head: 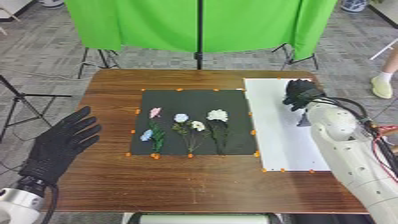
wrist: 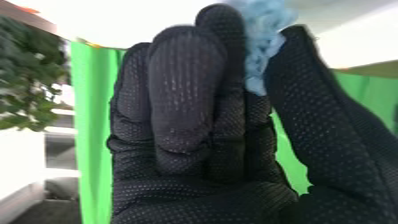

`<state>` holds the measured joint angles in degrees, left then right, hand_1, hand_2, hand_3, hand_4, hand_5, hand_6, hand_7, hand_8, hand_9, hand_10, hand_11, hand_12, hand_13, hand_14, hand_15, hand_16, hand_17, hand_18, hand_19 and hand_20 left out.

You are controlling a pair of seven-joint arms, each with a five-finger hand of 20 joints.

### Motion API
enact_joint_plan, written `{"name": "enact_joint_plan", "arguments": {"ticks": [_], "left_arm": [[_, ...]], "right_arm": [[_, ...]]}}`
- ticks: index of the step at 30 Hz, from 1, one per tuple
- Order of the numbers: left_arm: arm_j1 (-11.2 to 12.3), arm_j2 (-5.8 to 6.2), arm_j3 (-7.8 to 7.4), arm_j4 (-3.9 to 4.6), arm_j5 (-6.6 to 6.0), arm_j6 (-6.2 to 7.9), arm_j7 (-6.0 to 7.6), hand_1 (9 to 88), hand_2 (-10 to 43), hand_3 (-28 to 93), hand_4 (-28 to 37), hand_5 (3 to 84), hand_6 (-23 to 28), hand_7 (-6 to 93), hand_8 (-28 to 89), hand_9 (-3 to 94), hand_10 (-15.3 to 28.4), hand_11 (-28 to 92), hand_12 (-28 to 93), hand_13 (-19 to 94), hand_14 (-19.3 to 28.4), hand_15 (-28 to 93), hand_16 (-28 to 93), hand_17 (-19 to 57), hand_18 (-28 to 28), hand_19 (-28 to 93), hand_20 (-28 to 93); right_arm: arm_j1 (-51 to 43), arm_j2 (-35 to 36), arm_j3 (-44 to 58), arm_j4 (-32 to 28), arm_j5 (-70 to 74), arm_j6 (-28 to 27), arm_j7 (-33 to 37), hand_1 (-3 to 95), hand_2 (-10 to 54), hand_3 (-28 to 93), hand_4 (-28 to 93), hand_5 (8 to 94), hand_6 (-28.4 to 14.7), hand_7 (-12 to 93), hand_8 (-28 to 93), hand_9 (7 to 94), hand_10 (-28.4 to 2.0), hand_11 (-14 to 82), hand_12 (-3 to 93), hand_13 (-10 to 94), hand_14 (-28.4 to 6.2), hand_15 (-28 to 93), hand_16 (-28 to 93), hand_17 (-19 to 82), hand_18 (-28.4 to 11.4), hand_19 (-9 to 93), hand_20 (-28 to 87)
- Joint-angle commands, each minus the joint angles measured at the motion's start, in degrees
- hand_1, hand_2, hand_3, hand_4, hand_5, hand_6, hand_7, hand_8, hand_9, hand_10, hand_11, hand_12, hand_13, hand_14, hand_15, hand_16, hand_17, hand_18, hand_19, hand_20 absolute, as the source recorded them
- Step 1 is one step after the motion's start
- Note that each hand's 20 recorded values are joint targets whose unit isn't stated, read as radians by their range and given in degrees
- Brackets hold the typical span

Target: Arrange flowers

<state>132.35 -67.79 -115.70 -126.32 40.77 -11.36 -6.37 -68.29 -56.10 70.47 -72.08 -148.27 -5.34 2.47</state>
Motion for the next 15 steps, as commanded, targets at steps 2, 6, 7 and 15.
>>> {"name": "enact_joint_plan", "arguments": {"ticks": [2, 6, 7, 15], "left_arm": [[0.63, -0.59, 0.30, 0.24, 0.15, 0.16, -0.08, 24.4, -0.5, 71, -28.1, 27.6, 2.4, 20.0, -11, 23.7, 10.8, 21, 15, 17, 13.7, 31, -2, -11.8, 18.9, 40, 7], [0.98, -0.81, 0.06, 0.11, 0.06, 0.29, -0.30, 24.3, -0.6, 71, -28.1, 27.7, 2.3, 20.1, -11, 23.8, 10.8, 21, 15, 17, 13.7, 31, -2, -11.7, 19.0, 40, 7], [0.89, -0.82, -0.01, 0.15, 0.05, 0.13, -0.45, 24.3, -0.7, 71, -28.1, 27.9, 2.3, 20.1, -11, 23.9, 10.8, 21, 15, 17, 13.8, 31, -2, -11.6, 19.0, 40, 7], [0.11, -0.44, 0.34, 0.35, 0.04, 0.06, -0.72, 24.3, -0.6, 71, -28.2, 27.7, 2.4, 20.0, -11, 23.7, 10.8, 21, 15, 17, 13.7, 31, -2, -11.8, 19.0, 40, 7]], "right_arm": [[-7.97, 1.23, 2.47, -10.34, 6.19, 1.43, -1.58, 51.3, -9.4, 78, -28, 76.9, 3.2, 38, -12, 92.9, -2.2, 15.0, 35.5, 88, 0.0, 49, 28, 36, -13.8, 76, 32], [-12.40, 0.15, 4.80, -19.44, 10.18, -1.96, -5.84, 50.7, -9.5, 80, -28, 77.0, 2.9, 37, -12, 92.9, -2.5, 14.7, 36.0, 87, -0.1, 49, 28, 36, -13.9, 76, 32], [-13.20, 0.08, 4.61, -21.00, 9.53, -2.39, -7.27, 50.6, -9.5, 80, -28, 76.8, 2.9, 37, -11, 92.8, -2.5, 14.7, 36.1, 87, -0.1, 49, 28, 36, -13.9, 76, 32], [-16.75, -2.05, 3.81, -27.59, 7.74, -13.19, -14.42, 50.1, -9.5, 80, -28, 75.3, 3.0, 39, -12, 91.6, -2.9, 14.9, 37.5, 85, -0.2, 50, 28, 35, -13.6, 75, 32]]}}
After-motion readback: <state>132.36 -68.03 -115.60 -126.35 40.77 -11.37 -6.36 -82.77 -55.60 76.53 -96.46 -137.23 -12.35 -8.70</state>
